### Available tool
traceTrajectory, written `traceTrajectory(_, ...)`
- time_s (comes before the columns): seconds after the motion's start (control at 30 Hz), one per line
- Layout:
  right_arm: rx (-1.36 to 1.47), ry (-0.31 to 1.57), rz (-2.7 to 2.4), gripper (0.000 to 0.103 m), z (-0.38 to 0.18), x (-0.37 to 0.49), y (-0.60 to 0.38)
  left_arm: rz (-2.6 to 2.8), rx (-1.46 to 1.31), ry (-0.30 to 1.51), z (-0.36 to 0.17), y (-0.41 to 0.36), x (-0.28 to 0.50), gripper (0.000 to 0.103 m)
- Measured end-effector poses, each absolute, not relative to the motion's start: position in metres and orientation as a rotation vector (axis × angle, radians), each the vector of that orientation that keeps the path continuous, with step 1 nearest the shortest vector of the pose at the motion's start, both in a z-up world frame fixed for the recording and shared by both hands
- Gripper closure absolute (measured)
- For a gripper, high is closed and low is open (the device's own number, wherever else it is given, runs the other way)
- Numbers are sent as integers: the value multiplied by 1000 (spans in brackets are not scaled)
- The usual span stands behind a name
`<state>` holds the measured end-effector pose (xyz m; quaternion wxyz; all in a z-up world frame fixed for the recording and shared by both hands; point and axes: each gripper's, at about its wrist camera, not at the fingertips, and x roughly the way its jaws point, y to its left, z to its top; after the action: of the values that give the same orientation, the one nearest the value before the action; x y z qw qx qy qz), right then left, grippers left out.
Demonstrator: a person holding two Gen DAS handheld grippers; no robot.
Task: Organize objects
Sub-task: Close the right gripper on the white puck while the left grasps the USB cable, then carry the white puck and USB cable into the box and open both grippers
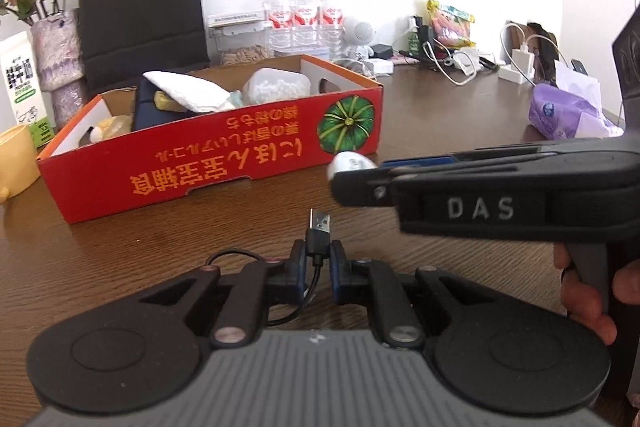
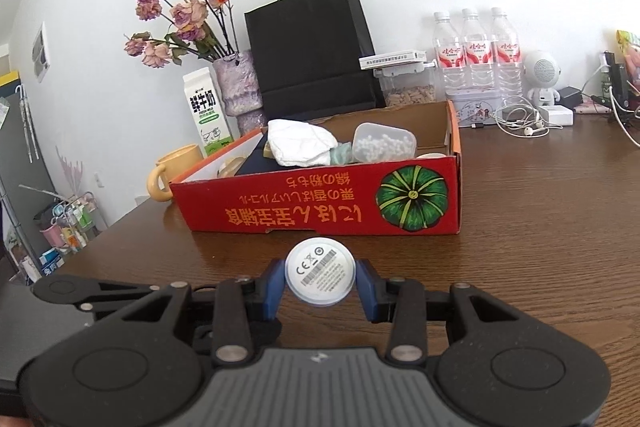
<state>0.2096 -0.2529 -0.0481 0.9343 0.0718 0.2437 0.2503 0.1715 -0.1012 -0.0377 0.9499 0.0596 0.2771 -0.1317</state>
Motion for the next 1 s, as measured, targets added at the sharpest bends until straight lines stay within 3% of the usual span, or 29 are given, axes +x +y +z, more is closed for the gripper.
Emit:
traceTrajectory(0.53, 71, 395, 462, 65, -26, 203, -241, -134, 3, 410, 14, -43, 161, 91)
traceTrajectory(1.0, -12, 261, 405, 65, 30, 272, -195, -63, -40, 266, 70, -17, 238, 90)
